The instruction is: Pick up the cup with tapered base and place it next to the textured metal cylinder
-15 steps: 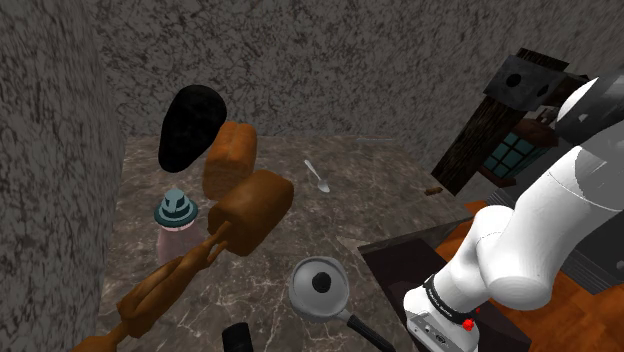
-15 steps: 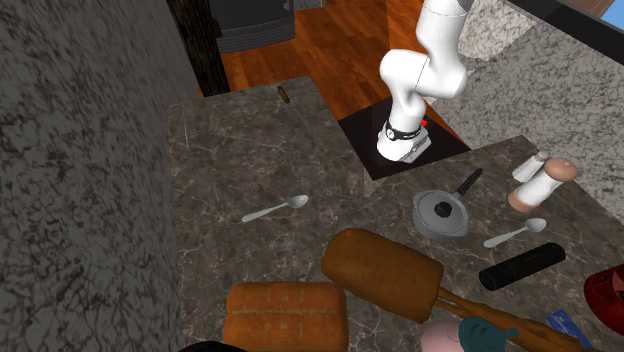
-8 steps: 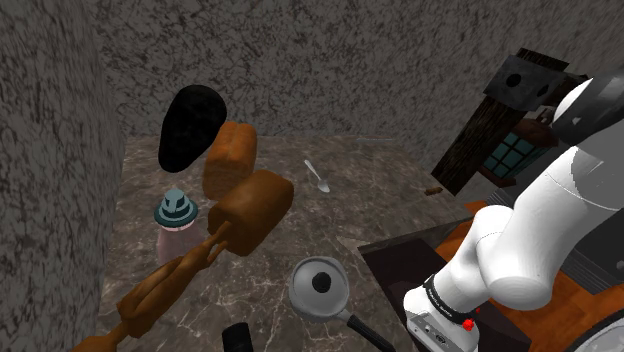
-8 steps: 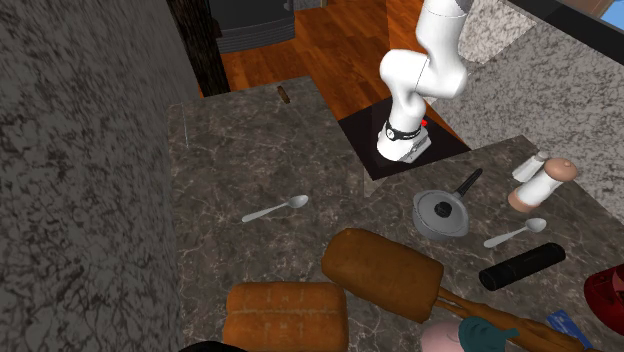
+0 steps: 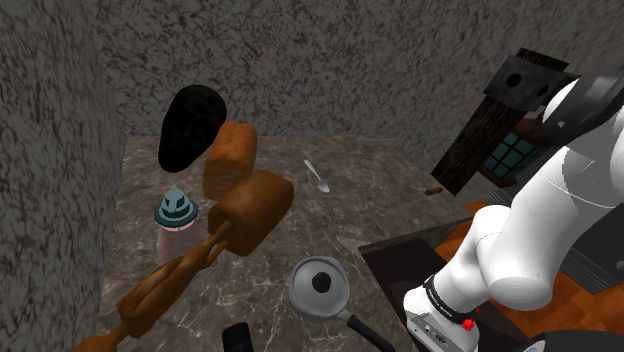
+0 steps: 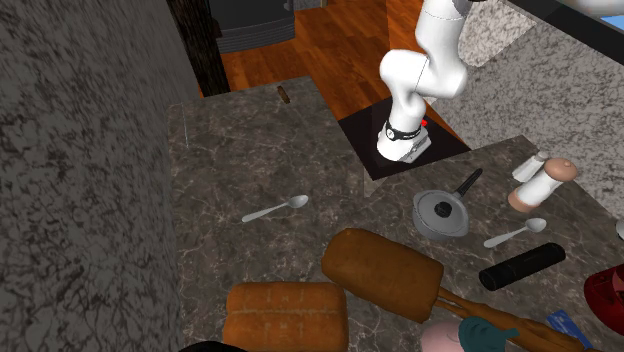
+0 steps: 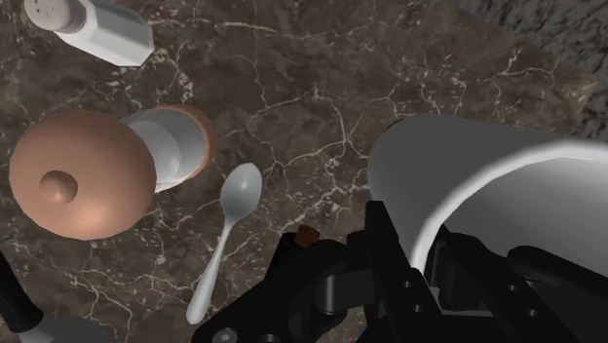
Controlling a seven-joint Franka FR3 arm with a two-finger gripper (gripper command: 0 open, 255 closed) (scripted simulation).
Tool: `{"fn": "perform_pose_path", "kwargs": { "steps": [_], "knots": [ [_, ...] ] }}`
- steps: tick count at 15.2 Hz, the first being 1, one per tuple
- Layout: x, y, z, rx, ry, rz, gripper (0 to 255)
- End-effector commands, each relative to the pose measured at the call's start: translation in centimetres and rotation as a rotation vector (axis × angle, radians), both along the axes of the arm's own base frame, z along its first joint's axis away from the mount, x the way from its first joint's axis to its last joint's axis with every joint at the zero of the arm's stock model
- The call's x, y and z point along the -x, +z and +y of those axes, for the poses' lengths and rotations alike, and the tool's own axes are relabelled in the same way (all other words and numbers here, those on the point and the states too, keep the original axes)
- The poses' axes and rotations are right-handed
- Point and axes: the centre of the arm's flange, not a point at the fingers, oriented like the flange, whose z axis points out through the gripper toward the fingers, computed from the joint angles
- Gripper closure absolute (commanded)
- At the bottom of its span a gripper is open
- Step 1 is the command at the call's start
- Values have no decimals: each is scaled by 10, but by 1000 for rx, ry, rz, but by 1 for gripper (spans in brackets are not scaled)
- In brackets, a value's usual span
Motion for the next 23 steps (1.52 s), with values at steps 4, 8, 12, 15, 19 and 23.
{"fn": "perform_pose_path", "kwargs": {
  "steps": [4, 8, 12, 15, 19, 23],
  "knots": [
    [2, -27, 1, -1, 0, 0, 255],
    [2, -48, 1, -1, 0, 0, 255],
    [2, -69, 1, -1, 0, 0, 255],
    [2, -85, 1, -1, 0, 0, 255],
    [2, -98, 1, -1, 0, 0, 255],
    [2, -98, 1, -1, 0, 0, 255]
  ]
}}
